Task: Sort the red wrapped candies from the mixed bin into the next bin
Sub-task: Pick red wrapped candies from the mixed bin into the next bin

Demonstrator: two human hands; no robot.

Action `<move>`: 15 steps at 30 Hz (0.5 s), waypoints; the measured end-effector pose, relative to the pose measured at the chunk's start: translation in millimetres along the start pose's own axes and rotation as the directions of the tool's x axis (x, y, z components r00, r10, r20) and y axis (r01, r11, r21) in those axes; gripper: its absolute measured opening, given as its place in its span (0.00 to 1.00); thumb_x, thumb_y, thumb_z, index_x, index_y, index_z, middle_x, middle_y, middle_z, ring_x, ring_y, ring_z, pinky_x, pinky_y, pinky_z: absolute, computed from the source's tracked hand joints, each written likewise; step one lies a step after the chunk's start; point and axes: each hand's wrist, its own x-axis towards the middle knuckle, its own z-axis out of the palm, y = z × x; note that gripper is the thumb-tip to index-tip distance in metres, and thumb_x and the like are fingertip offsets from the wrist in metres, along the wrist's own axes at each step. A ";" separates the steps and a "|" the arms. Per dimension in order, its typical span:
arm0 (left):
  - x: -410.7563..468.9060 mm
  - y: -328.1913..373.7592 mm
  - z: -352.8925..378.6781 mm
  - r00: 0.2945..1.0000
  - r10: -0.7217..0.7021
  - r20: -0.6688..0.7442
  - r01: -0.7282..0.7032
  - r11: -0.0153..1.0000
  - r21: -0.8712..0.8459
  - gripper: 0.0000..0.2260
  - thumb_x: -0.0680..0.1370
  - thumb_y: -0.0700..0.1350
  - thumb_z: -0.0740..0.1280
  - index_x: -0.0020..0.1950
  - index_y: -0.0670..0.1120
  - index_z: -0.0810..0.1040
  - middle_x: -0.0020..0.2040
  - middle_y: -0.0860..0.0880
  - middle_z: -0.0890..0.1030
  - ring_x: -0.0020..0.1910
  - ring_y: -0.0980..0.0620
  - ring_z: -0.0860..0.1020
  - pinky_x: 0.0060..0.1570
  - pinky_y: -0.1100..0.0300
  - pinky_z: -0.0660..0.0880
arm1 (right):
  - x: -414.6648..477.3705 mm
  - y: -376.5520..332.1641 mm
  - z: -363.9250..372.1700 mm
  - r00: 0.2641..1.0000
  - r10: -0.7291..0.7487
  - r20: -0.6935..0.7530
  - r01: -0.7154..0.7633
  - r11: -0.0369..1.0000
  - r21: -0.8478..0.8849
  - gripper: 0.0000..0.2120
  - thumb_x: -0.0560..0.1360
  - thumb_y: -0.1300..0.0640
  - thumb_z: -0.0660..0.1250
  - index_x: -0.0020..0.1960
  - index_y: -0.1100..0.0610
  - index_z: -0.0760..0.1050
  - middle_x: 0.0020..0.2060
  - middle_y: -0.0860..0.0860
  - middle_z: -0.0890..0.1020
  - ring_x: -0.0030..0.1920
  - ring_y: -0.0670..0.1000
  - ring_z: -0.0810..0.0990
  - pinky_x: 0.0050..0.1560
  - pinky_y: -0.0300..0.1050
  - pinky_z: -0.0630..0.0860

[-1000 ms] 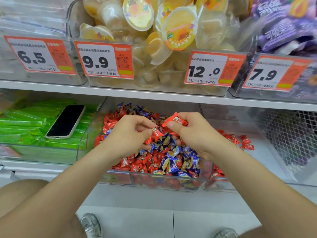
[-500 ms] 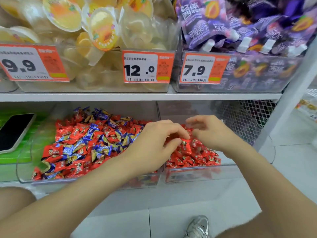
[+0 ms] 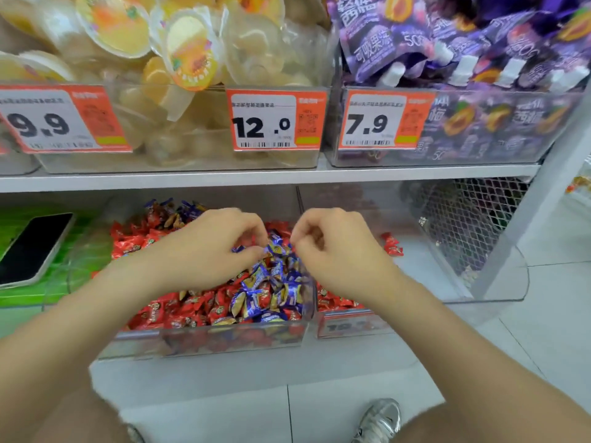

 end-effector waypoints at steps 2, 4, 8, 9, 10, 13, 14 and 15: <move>-14.6 -30.6 -3.6 0.975 -0.216 0.057 0.210 0.973 0.097 0.11 0.78 0.64 0.66 0.55 0.61 0.78 0.52 0.54 0.77 0.52 0.53 0.77 0.57 0.51 0.75 | -1.1 -23.7 17.0 0.988 -0.104 0.118 0.108 0.994 -0.030 0.04 0.73 0.54 0.67 0.42 0.48 0.80 0.32 0.44 0.82 0.37 0.45 0.81 0.43 0.45 0.81; -28.5 -52.0 -2.5 0.921 -0.389 -0.005 0.386 0.912 0.141 0.16 0.79 0.65 0.65 0.56 0.55 0.78 0.51 0.49 0.78 0.54 0.46 0.77 0.59 0.48 0.75 | 4.3 -37.7 34.1 0.956 -0.123 0.265 0.176 0.966 -0.187 0.04 0.73 0.48 0.70 0.47 0.47 0.79 0.38 0.45 0.82 0.44 0.51 0.82 0.45 0.49 0.82; -50.1 -69.2 1.1 0.749 -0.644 0.153 0.572 0.746 0.340 0.39 0.78 0.72 0.61 0.77 0.44 0.63 0.73 0.36 0.67 0.69 0.35 0.72 0.67 0.46 0.73 | 22.2 -53.6 61.9 0.877 -0.101 0.469 0.360 0.785 -0.505 0.31 0.70 0.34 0.77 0.66 0.49 0.75 0.55 0.52 0.78 0.55 0.60 0.79 0.50 0.53 0.76; -54.2 -69.7 1.0 0.707 -0.667 0.237 0.569 0.735 0.370 0.46 0.78 0.73 0.60 0.83 0.44 0.50 0.79 0.34 0.60 0.71 0.35 0.72 0.69 0.46 0.72 | 25.6 -55.6 68.9 0.860 -0.078 0.503 0.384 0.748 -0.541 0.40 0.68 0.31 0.77 0.73 0.47 0.70 0.60 0.54 0.75 0.59 0.62 0.77 0.54 0.56 0.75; -56.4 -72.0 1.5 0.678 -0.666 0.312 0.554 0.742 0.378 0.51 0.77 0.74 0.60 0.84 0.46 0.38 0.82 0.33 0.53 0.72 0.36 0.72 0.69 0.47 0.72 | 29.1 -56.1 76.6 0.842 -0.045 0.537 0.398 0.725 -0.562 0.48 0.67 0.29 0.77 0.79 0.44 0.62 0.65 0.56 0.71 0.62 0.65 0.75 0.58 0.60 0.74; -54.7 -79.8 -0.5 0.641 -0.619 0.454 0.501 0.786 0.363 0.59 0.74 0.76 0.64 0.80 0.50 0.24 0.84 0.34 0.51 0.74 0.39 0.72 0.66 0.49 0.76 | 45.0 -55.3 97.3 0.779 -0.013 0.627 0.424 0.748 -0.511 0.58 0.66 0.30 0.78 0.83 0.33 0.44 0.78 0.56 0.58 0.67 0.70 0.70 0.63 0.67 0.74; -52.0 -80.9 -1.3 0.638 -0.605 0.476 0.500 0.796 0.341 0.61 0.72 0.76 0.67 0.80 0.51 0.24 0.84 0.35 0.51 0.75 0.38 0.71 0.64 0.50 0.76 | 50.1 -55.7 103.5 0.751 -0.021 0.660 0.435 0.767 -0.471 0.59 0.66 0.30 0.79 0.82 0.30 0.41 0.80 0.56 0.55 0.68 0.71 0.69 0.64 0.67 0.74; -49.2 -81.7 -1.8 0.636 -0.602 0.484 0.514 0.797 0.316 0.64 0.70 0.75 0.70 0.80 0.51 0.24 0.84 0.35 0.51 0.76 0.38 0.70 0.63 0.50 0.77 | 54.3 -56.1 110.5 0.728 -0.040 0.685 0.458 0.771 -0.442 0.60 0.65 0.30 0.79 0.81 0.29 0.39 0.81 0.55 0.53 0.68 0.71 0.69 0.65 0.66 0.75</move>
